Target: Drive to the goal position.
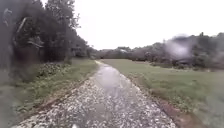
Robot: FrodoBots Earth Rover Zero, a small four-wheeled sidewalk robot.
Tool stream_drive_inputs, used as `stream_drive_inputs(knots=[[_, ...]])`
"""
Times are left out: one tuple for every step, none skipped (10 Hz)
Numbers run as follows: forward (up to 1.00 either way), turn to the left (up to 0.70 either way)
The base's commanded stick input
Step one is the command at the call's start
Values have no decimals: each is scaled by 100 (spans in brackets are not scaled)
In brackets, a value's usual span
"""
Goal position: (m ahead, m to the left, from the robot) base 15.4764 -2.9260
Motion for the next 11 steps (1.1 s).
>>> stream_drive_inputs(knots=[[70, 0], [70, 0], [70, 0], [70, 0], [70, 0], [70, 0], [70, 0], [70, 0], [70, 0], [70, 0], [70, 0]])
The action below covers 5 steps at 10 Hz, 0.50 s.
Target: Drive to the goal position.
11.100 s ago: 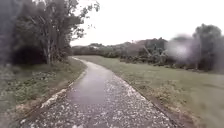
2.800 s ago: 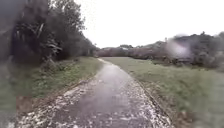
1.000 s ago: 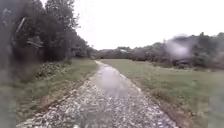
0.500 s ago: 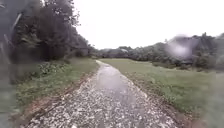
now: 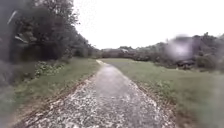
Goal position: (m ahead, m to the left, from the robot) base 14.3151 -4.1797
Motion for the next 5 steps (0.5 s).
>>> stream_drive_inputs(knots=[[70, 0], [70, 0], [70, 0], [70, 0], [70, 0]])
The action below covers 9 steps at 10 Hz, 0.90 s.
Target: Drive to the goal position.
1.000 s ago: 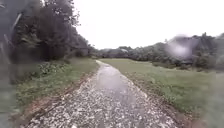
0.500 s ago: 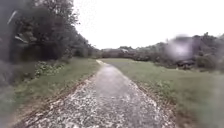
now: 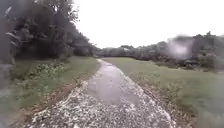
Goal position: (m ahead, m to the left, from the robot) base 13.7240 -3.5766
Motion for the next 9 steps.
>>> stream_drive_inputs(knots=[[70, 0], [70, 0], [70, 0], [70, 0], [70, 0], [70, 0], [70, 0], [70, 0], [70, 0]])
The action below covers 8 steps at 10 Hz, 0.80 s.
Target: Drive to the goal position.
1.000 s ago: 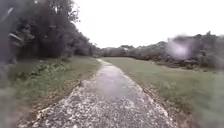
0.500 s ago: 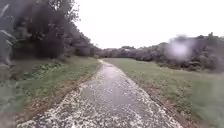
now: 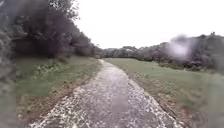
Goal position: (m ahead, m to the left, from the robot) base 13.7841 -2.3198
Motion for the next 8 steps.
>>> stream_drive_inputs(knots=[[70, 0], [70, 0], [70, 0], [70, 0], [70, 0], [70, 0], [70, 0], [70, 0]])
